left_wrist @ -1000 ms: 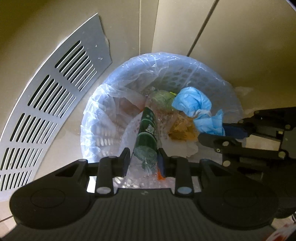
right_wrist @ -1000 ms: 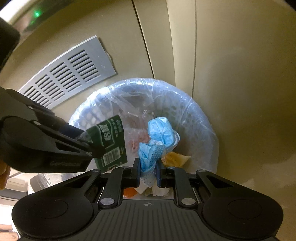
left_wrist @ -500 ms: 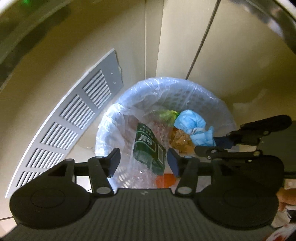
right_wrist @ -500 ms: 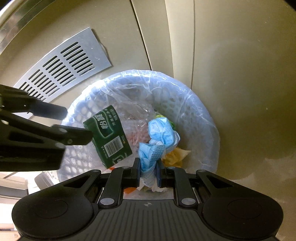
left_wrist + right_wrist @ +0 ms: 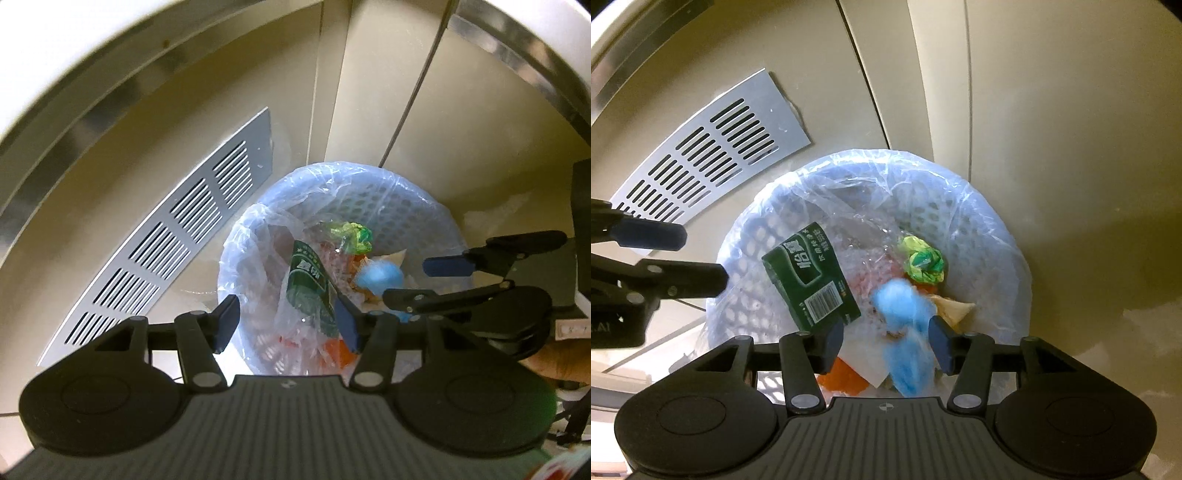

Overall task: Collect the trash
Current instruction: 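Open both tools to drop the mask and bottle into the wastebasket, then raise both tools back up toward the counter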

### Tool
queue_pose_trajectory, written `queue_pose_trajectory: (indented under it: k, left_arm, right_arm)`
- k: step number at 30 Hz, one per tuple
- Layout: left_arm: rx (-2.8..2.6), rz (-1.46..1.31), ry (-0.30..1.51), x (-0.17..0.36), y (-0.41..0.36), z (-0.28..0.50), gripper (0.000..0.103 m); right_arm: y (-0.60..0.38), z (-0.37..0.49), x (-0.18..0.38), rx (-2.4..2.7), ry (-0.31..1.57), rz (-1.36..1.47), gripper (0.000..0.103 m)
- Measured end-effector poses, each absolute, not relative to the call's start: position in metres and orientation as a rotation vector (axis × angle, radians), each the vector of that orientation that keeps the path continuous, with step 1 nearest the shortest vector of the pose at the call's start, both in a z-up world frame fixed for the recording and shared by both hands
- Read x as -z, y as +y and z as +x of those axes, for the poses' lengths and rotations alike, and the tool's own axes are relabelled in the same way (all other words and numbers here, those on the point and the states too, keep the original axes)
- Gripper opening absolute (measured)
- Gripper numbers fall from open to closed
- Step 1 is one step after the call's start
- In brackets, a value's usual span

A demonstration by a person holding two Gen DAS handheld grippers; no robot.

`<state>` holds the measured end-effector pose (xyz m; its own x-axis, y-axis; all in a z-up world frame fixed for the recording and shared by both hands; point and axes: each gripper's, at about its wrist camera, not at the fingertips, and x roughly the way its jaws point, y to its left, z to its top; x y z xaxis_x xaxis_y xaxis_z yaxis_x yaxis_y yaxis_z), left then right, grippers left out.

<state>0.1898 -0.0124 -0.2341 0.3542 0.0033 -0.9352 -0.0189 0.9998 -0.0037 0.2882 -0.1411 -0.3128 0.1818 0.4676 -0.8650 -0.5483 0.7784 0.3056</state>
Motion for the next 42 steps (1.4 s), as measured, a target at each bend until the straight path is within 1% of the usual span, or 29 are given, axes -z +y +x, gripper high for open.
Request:
queue_pose_trajectory:
  k: [8, 19, 29, 37, 42]
  left_arm:
    - [-0.016, -0.049, 1.160, 0.208, -0.007, 0.169, 0.053]
    - [-0.024, -0.082, 1.074, 0.156, -0.002, 0.129, 0.053]
    - [0.007, -0.096, 0.974, 0.105, -0.001, 0.105, 0.053]
    - [0.017, -0.102, 0.848, 0.059, 0.002, 0.102, 0.053]
    - [-0.003, -0.098, 0.793, 0.039, 0.015, 0.111, 0.056]
  right_arm:
    - [-0.154, 0.274, 0.285, -0.701, 1.174, -0.095, 0.052]
    - [-0.174, 0.225, 0.215, -0.712, 1.078, -0.091, 0.052]
    - [-0.187, 0.194, 0.146, -0.706, 0.937, -0.080, 0.052]
    - [-0.191, 0.198, 0.092, -0.687, 0.805, -0.043, 0.053]
    - [-0.193, 0.206, 0.071, -0.676, 0.749, -0.014, 0.055]
